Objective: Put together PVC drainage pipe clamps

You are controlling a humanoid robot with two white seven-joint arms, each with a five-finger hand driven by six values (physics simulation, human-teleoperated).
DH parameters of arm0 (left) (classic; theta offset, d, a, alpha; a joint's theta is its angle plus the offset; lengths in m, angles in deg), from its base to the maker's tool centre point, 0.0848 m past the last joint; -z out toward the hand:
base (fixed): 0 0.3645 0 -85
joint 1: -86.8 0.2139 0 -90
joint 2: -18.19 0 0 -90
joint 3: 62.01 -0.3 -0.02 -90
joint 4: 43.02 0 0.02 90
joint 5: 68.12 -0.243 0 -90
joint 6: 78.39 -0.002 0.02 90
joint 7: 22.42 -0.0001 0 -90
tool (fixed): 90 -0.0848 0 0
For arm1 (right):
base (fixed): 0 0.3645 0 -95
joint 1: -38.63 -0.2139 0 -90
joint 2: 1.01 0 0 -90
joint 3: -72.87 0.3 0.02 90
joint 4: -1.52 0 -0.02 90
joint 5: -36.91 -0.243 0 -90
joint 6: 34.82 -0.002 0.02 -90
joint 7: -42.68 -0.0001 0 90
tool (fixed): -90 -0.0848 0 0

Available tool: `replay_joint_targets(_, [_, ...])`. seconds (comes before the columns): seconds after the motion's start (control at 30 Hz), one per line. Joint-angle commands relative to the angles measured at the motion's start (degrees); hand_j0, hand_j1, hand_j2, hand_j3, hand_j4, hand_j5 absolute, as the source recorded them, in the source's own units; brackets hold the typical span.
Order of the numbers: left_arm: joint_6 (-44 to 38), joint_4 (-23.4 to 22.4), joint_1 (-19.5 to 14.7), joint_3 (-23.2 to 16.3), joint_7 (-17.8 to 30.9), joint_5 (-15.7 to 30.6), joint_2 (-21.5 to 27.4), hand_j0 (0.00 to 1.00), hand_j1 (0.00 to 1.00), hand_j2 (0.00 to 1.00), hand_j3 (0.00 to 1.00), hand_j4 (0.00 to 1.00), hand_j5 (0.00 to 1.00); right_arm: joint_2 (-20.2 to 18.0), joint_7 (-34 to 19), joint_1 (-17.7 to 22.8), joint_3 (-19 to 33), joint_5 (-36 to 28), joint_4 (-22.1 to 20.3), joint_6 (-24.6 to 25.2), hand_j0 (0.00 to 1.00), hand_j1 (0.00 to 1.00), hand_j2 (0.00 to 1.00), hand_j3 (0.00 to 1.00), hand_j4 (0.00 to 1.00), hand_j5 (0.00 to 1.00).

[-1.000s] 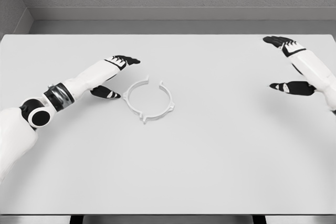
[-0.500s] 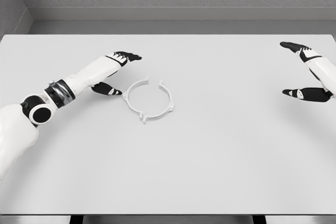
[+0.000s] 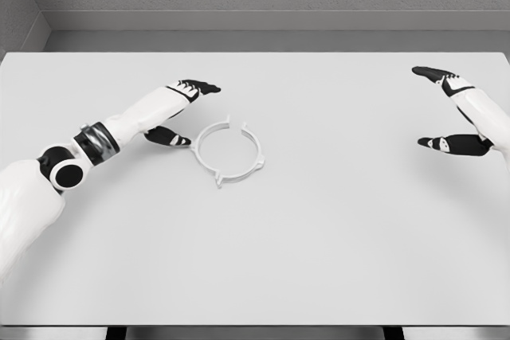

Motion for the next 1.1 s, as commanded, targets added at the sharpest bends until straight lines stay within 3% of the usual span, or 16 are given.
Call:
replay_joint_targets(0.0, [-0.02, 0.09, 0.0, 0.09, -0.03, 0.38, -0.05, 1.0, 1.0, 1.0, 1.0, 1.0, 1.0, -0.04, 0.03, 0.09, -0.05, -0.46, -0.07, 0.11, 1.0, 1.0, 1.0, 1.0, 1.0, 1.0])
replay_joint_targets(0.9, [-0.02, -0.17, -0.26, 0.8, -0.03, -0.15, -0.75, 1.0, 1.0, 1.0, 1.0, 1.0, 1.0, 0.04, 0.03, 0.17, -0.05, -0.46, -0.42, 0.11, 1.0, 1.0, 1.0, 1.0, 1.0, 1.0])
replay_joint_targets(0.97, [-0.02, -0.17, -0.96, 1.06, -0.03, 0.2, 2.06, 1.0, 1.0, 1.0, 1.0, 1.0, 1.0, 0.04, 0.03, 0.17, -0.05, -0.46, -0.42, 0.11, 1.0, 1.0, 1.0, 1.0, 1.0, 1.0])
replay_joint_targets(1.07, [-0.02, -0.26, -1.58, 4.75, -0.03, 0.47, 6.19, 1.0, 1.0, 1.0, 1.0, 1.0, 1.0, 0.04, 0.03, 0.17, -0.05, -0.55, -0.51, 0.11, 1.0, 1.0, 1.0, 1.0, 1.0, 1.0])
